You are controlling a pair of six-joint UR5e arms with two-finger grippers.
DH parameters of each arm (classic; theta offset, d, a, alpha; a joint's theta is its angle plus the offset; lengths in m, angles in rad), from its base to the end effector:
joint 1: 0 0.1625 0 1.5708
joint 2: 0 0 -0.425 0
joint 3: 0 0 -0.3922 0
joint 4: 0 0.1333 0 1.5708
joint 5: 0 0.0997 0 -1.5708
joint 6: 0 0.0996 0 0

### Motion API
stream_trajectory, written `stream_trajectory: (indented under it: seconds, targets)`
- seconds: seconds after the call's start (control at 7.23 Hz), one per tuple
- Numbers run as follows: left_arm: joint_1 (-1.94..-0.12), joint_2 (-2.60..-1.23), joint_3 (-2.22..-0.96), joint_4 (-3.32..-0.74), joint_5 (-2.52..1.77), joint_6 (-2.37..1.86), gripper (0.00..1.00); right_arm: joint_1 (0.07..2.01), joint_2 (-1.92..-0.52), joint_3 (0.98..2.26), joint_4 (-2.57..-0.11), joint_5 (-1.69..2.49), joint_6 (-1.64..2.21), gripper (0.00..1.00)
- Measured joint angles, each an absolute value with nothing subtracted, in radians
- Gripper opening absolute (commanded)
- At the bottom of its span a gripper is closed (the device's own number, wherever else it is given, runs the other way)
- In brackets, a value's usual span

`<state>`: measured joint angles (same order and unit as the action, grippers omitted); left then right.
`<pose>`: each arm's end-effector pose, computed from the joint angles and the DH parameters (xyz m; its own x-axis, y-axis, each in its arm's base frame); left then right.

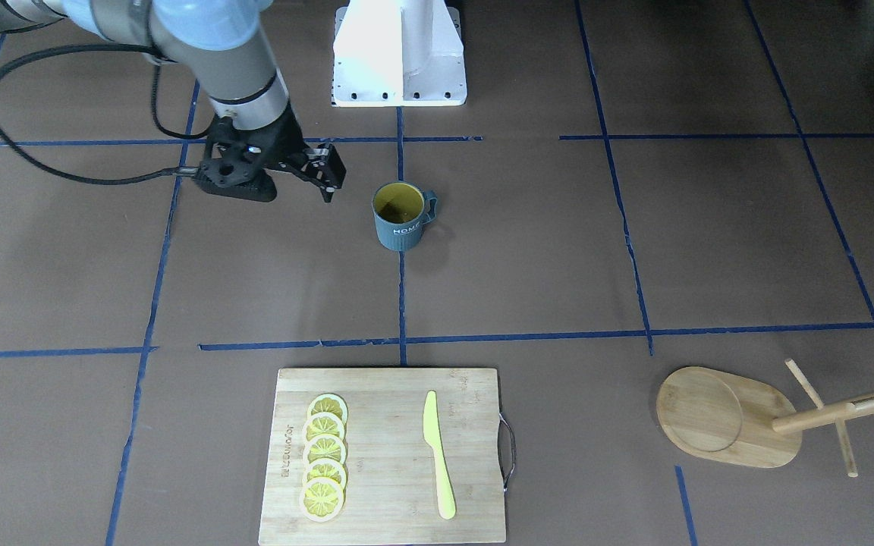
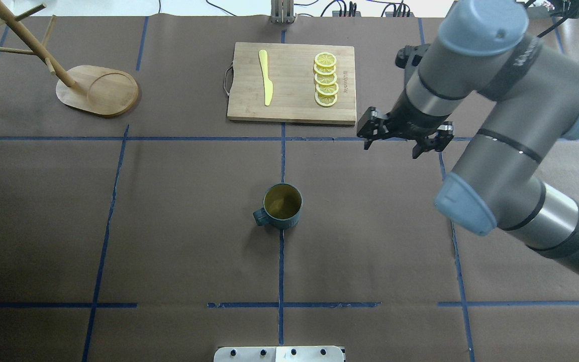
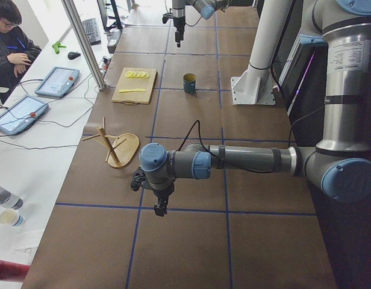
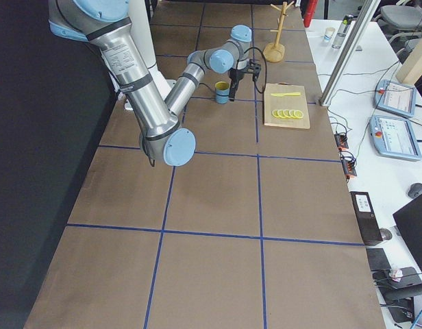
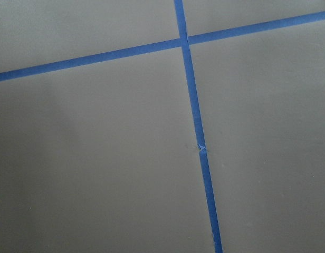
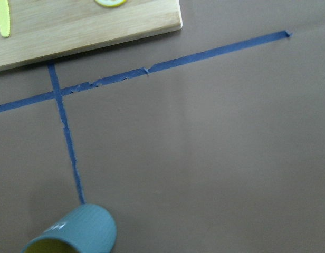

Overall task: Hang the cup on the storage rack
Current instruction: 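Release the mug upright and withdraw the right arm out of view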

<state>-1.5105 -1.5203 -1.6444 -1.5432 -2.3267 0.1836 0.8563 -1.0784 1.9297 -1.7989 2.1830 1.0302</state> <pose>-0.0365 -0.4731 0.6508 0.7033 0.2223 -0.6752 -0.1919 0.9740 0.1208 -0.3278 -0.4940 0.2500 0.6613 0.1196 0.7406 -0.0678 0.9927 -0.0997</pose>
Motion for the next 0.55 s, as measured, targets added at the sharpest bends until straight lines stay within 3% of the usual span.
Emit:
stream_trajectory:
  seconds: [0.55]
  targets:
    - [-1.509, -1.523, -1.667, -1.545, -2.327, 0.178, 1.00, 1.196, -1.425, 1.925, -1.795, 2.290, 0.282, 1.00]
